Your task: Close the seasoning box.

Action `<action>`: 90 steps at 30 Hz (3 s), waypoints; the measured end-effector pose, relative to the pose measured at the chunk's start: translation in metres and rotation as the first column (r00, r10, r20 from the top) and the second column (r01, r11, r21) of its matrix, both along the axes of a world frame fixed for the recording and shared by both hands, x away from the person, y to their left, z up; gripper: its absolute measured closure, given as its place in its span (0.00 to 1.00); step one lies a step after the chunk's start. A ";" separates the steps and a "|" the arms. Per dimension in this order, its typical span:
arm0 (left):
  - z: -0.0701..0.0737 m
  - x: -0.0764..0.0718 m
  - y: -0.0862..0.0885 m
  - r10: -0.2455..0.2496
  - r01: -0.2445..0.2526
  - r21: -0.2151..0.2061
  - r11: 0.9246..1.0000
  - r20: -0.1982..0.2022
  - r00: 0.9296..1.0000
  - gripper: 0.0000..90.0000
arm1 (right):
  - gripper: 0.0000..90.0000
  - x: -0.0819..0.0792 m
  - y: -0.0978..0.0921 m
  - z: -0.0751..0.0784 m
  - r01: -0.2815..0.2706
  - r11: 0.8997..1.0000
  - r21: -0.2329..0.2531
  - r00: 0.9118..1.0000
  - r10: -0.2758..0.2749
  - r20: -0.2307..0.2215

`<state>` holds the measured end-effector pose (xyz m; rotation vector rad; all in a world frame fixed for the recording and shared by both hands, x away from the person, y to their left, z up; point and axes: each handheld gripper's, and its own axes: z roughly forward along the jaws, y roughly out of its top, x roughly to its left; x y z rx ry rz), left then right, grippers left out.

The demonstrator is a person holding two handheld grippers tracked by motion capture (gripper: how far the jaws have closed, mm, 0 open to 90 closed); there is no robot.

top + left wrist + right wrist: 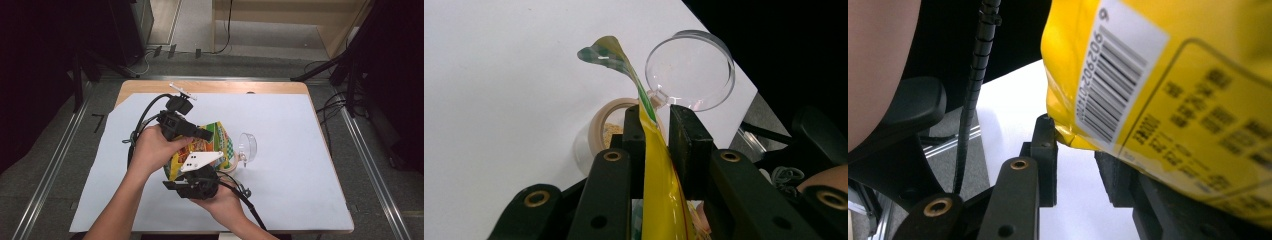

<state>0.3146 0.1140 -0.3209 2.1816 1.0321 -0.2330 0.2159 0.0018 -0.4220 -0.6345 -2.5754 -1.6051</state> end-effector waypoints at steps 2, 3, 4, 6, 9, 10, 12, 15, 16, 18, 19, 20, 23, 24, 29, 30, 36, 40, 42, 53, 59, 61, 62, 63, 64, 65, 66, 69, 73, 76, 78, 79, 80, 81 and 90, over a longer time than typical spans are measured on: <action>0.000 0.000 0.000 0.000 0.000 0.001 1.000 -0.001 1.000 0.87 | 0.80 0.000 0.000 0.000 0.000 1.000 -0.001 1.000 0.000 -0.003; 0.000 0.001 0.000 0.000 0.000 0.001 1.000 -0.001 1.000 0.87 | 0.80 0.000 0.000 0.000 0.000 1.000 0.000 1.000 0.000 -0.005; 0.000 0.001 0.001 -0.001 0.001 0.002 1.000 0.000 1.000 0.87 | 0.80 0.000 0.000 0.000 0.001 1.000 0.000 1.000 -0.001 -0.006; 0.000 0.001 0.001 0.000 0.000 0.001 1.000 -0.001 1.000 0.87 | 0.80 0.000 0.000 0.001 0.001 1.000 -0.001 1.000 -0.001 -0.004; 0.000 0.001 0.001 0.001 -0.001 0.001 1.000 0.000 1.000 0.87 | 0.80 0.000 0.000 0.001 0.001 1.000 -0.002 1.000 -0.001 -0.003; 0.000 0.001 0.001 0.001 -0.001 0.003 1.000 0.002 1.000 0.87 | 0.80 0.000 0.000 0.001 0.001 1.000 -0.003 1.000 -0.001 -0.006; 0.001 -0.001 -0.001 -0.002 0.002 0.003 1.000 0.001 1.000 0.87 | 0.80 0.000 0.001 0.000 0.005 1.000 -0.004 1.000 -0.005 0.009; 0.003 -0.003 -0.002 -0.008 0.007 0.013 1.000 0.005 1.000 0.87 | 0.81 -0.001 0.001 -0.001 0.002 1.000 0.002 1.000 -0.002 0.003; 0.003 -0.003 -0.002 -0.010 0.010 0.014 1.000 0.007 1.000 0.87 | 0.81 -0.001 0.001 -0.001 0.004 1.000 0.003 1.000 -0.004 0.000; 0.003 -0.004 -0.003 -0.013 0.012 0.014 1.000 0.009 1.000 0.87 | 0.81 0.001 0.001 -0.003 0.005 1.000 0.003 1.000 -0.005 0.006; 0.003 -0.004 -0.003 -0.013 0.013 0.014 1.000 0.008 1.000 0.87 | 0.81 0.001 0.001 -0.003 0.006 1.000 0.003 1.000 -0.006 0.006; 0.003 -0.004 -0.003 -0.013 0.013 0.013 1.000 0.009 1.000 0.87 | 0.81 0.001 0.000 -0.003 0.007 1.000 0.002 1.000 -0.007 0.006; 0.003 -0.004 -0.003 -0.014 0.014 0.013 1.000 0.008 1.000 0.87 | 0.81 0.001 0.000 -0.004 0.008 1.000 0.000 1.000 -0.008 0.000; 0.003 -0.004 -0.004 -0.013 0.013 0.013 1.000 0.007 1.000 0.87 | 0.81 0.001 0.000 -0.004 0.007 1.000 -0.002 1.000 -0.007 0.005; 0.003 -0.005 -0.005 -0.015 0.015 0.014 1.000 0.006 1.000 0.87 | 0.81 0.002 0.000 -0.006 0.009 1.000 -0.004 1.000 -0.009 0.001; 0.003 -0.005 -0.005 -0.016 0.016 0.013 1.000 0.006 1.000 0.87 | 0.81 0.002 0.000 -0.007 0.009 1.000 -0.005 1.000 -0.009 0.004; 0.002 -0.003 -0.004 -0.012 0.012 0.007 1.000 0.004 1.000 0.87 | 0.82 0.002 -0.001 -0.005 0.006 1.000 -0.004 1.000 -0.006 -0.003; 0.003 0.000 -0.001 -0.009 0.009 0.000 1.000 0.006 1.000 0.87 | 0.82 0.001 0.000 0.000 0.001 1.000 -0.001 1.000 -0.001 0.009; 0.003 0.002 0.000 -0.008 0.008 0.001 1.000 0.002 1.000 0.87 | 0.82 0.002 0.000 0.001 -0.002 1.000 0.000 1.000 0.002 0.007; 0.000 0.005 0.002 -0.002 0.002 -0.001 1.000 -0.002 1.000 0.87 | 0.81 0.004 0.001 0.002 -0.003 1.000 -0.005 1.000 0.003 0.004; 0.001 0.005 0.001 0.001 -0.001 -0.003 1.000 0.007 1.000 0.87 | 0.81 0.004 0.001 0.003 -0.002 1.000 -0.006 1.000 0.002 -0.002; 0.001 0.005 0.001 0.001 -0.001 -0.003 1.000 0.007 1.000 0.87 | 0.81 0.004 0.001 0.003 -0.003 1.000 -0.007 1.000 0.003 -0.002; 0.001 0.005 0.001 0.002 -0.002 -0.003 1.000 0.006 1.000 0.87 | 0.81 0.004 0.001 0.003 -0.003 1.000 -0.007 1.000 0.003 -0.003; 0.001 0.005 0.001 0.006 -0.006 -0.004 1.000 0.004 1.000 0.87 | 0.81 0.004 0.001 0.003 -0.004 1.000 -0.008 1.000 0.003 -0.005; 0.000 0.005 0.002 0.005 -0.005 -0.006 1.000 0.002 1.000 0.87 | 0.81 0.004 0.001 0.003 -0.004 1.000 -0.011 1.000 0.004 -0.002; 0.000 0.005 0.002 0.005 -0.005 -0.007 1.000 0.001 1.000 0.87 | 0.81 0.004 0.001 0.004 -0.007 1.000 -0.012 1.000 0.007 -0.001; 0.000 0.006 0.002 0.007 -0.007 -0.008 1.000 0.001 1.000 0.87 | 0.81 0.004 0.001 0.004 -0.008 1.000 -0.012 1.000 0.008 -0.002; 0.000 0.006 0.002 0.006 -0.006 -0.010 1.000 0.000 1.000 0.86 | 0.81 0.004 0.001 0.005 -0.005 1.000 -0.014 1.000 0.005 -0.004; 0.000 0.007 0.002 0.005 -0.005 -0.008 1.000 -0.003 1.000 0.86 | 0.81 0.005 0.001 0.005 -0.003 1.000 -0.011 1.000 0.003 -0.008; 0.000 0.007 0.001 0.003 -0.003 -0.007 1.000 -0.002 1.000 0.86 | 0.81 0.005 0.001 0.005 -0.003 1.000 -0.011 1.000 0.003 -0.007; 0.000 0.007 0.001 0.003 -0.003 -0.007 1.000 0.001 1.000 0.86 | 0.81 0.005 0.001 0.004 -0.004 1.000 -0.013 1.000 0.004 -0.003; 0.000 0.006 0.001 0.003 -0.003 -0.005 1.000 0.001 1.000 0.86 | 0.81 0.005 0.001 0.004 -0.004 1.000 -0.015 1.000 0.004 -0.001; 0.000 0.006 0.001 0.004 -0.004 -0.005 1.000 0.002 1.000 0.86 | 0.81 0.005 0.001 0.004 -0.005 1.000 -0.017 1.000 0.005 0.002; 0.000 0.006 0.001 0.004 -0.004 -0.006 1.000 0.002 1.000 0.86 | 0.81 0.005 0.001 0.004 -0.005 1.000 -0.021 1.000 0.005 0.006; 0.000 0.008 0.000 0.003 -0.003 -0.006 1.000 0.000 1.000 0.86 | 0.81 0.006 0.001 0.005 -0.001 1.000 -0.012 1.000 0.001 -0.007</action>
